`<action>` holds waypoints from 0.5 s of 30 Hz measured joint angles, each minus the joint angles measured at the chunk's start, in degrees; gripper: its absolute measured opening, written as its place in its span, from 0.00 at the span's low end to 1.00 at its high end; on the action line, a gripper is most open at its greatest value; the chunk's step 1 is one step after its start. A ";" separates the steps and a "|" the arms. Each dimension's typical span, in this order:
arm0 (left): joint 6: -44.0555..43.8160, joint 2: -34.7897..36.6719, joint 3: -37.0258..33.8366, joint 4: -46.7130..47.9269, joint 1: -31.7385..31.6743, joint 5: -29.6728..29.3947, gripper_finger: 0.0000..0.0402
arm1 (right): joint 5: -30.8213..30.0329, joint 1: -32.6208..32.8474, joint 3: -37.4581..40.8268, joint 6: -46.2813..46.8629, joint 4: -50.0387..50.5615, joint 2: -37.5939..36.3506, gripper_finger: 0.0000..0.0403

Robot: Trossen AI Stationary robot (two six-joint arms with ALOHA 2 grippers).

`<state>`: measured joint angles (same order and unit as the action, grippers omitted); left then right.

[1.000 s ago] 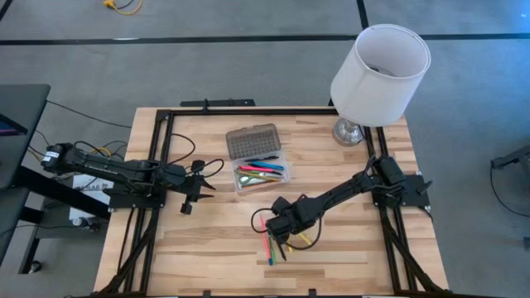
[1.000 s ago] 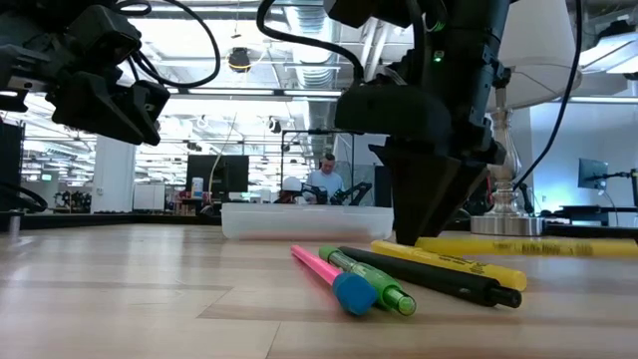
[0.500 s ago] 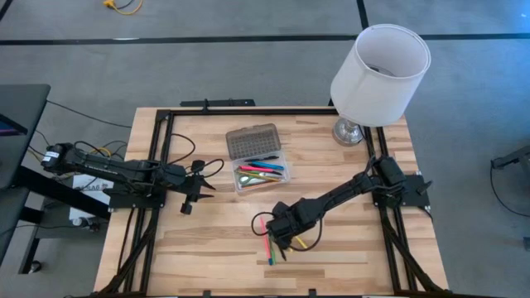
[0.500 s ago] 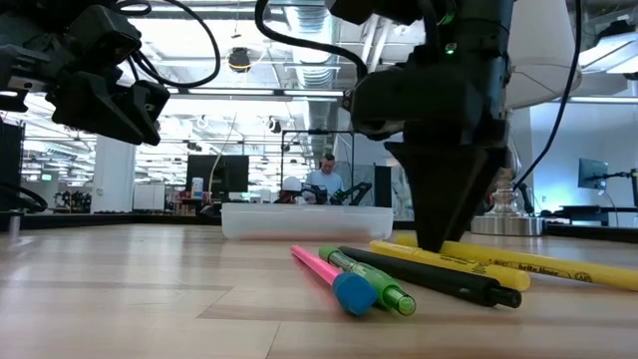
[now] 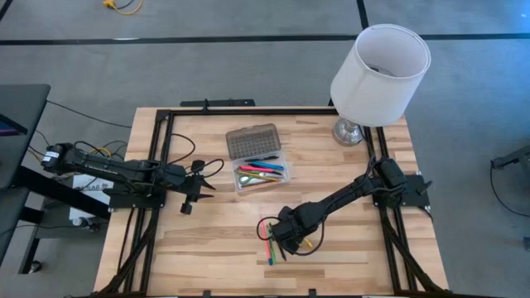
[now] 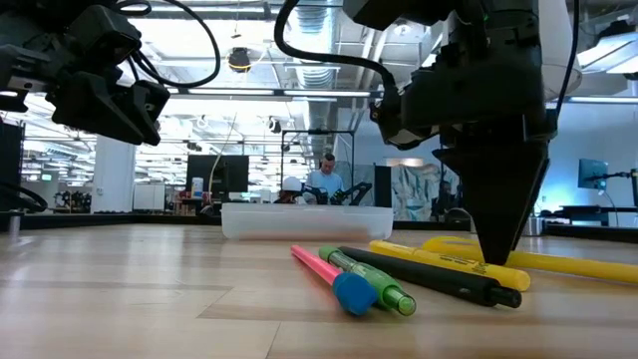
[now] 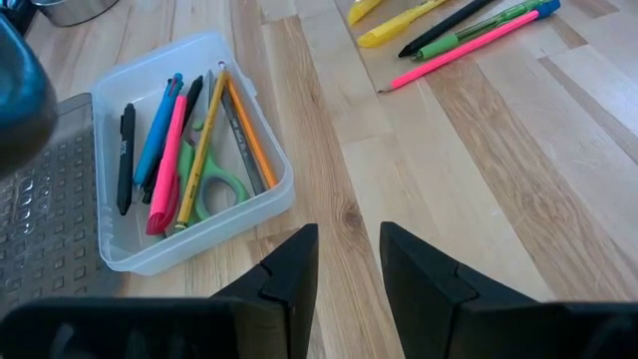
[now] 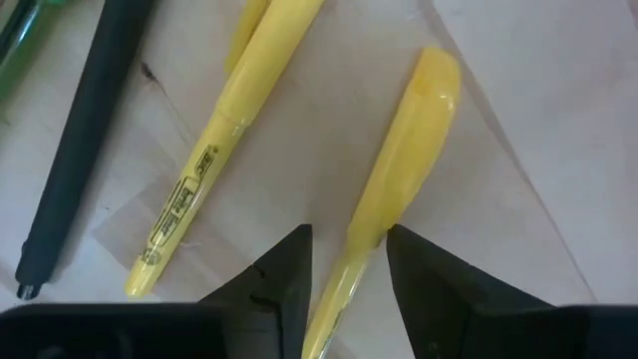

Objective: Pick & place school supplies into a supply box
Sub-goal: Put the right yellow marker into the transparent supply box

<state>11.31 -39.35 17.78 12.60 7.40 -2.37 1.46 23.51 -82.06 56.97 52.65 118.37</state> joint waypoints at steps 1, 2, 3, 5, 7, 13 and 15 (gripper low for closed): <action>0.00 0.00 -0.01 0.00 0.00 0.00 0.26 | -0.10 0.00 0.00 0.00 0.01 0.00 0.30; 0.00 0.00 -0.05 -0.04 0.00 0.00 0.26 | -0.21 -0.01 0.00 0.00 0.01 0.00 0.29; 0.01 0.00 -0.17 -0.06 -0.02 0.00 0.26 | -0.31 -0.02 0.00 0.00 0.02 0.00 0.28; 0.02 -0.02 -0.24 0.14 -0.04 0.00 0.26 | -0.31 -0.02 0.00 0.00 0.08 0.00 0.25; 0.02 -0.02 -0.24 0.04 -0.04 0.00 0.26 | -0.31 -0.06 0.00 0.00 0.32 0.00 0.23; 0.02 -0.02 -0.24 0.04 -0.04 0.00 0.26 | -0.24 -0.92 -0.02 0.14 0.97 0.00 0.15; 0.02 -0.02 -0.24 0.04 -0.04 0.00 0.26 | -0.24 -1.20 -0.02 0.63 1.83 0.00 0.13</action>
<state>11.33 -39.38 17.54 12.64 7.35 -2.37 1.21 22.30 -82.08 57.60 54.48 118.37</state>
